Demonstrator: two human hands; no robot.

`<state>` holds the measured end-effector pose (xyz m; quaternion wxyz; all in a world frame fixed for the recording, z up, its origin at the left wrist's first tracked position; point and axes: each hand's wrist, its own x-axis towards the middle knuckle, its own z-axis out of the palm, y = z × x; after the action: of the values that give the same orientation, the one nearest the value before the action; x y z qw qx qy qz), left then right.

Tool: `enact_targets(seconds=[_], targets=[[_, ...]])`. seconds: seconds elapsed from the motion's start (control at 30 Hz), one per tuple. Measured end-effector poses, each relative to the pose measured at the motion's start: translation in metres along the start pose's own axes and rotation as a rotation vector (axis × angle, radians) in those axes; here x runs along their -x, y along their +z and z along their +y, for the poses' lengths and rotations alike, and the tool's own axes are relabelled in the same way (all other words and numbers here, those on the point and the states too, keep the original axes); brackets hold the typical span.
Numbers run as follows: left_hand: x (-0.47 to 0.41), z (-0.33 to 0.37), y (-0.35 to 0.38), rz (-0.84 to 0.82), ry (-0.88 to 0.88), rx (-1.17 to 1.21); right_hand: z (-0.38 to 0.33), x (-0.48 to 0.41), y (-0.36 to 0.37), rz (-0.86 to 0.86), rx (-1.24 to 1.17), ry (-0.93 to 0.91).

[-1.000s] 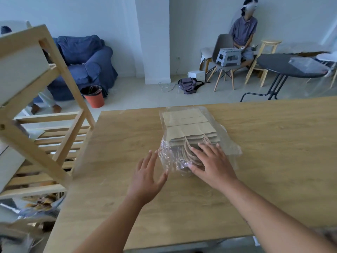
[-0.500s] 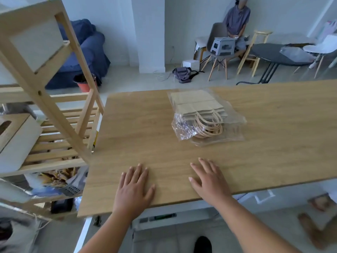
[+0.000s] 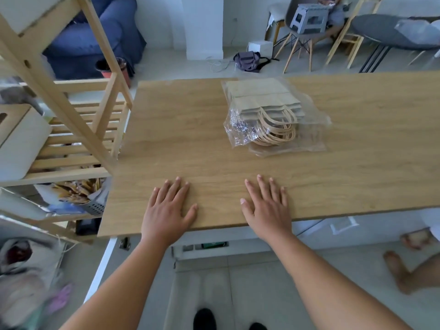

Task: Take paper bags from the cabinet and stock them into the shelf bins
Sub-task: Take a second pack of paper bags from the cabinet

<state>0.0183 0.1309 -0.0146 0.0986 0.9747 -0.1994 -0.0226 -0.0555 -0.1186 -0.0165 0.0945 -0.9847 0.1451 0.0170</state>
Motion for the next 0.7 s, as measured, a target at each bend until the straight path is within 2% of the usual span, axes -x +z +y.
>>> enact_targets(seconds=[0.13, 0.3, 0.47, 0.6, 0.7], targets=[[0.036, 0.012, 0.000, 0.021, -0.080, -0.004, 0.004, 0.018, -0.004, -0.052, 0.003, -0.087], [0.099, 0.031, 0.017, 0.042, -0.120, 0.024, 0.008, 0.064, 0.017, 0.045, -0.032, -0.241], [0.163, 0.035, 0.041, 0.016, -0.256, 0.077, 0.004, 0.105, 0.046, 0.102, -0.140, -0.382], [0.193, 0.020, 0.046, -0.075, -0.381, 0.146, -0.009, 0.126, 0.069, -0.005, -0.218, -0.360], [0.196, 0.007, 0.047, -0.118, -0.452, 0.251, -0.023, 0.125, 0.076, -0.112, -0.369, -0.305]])
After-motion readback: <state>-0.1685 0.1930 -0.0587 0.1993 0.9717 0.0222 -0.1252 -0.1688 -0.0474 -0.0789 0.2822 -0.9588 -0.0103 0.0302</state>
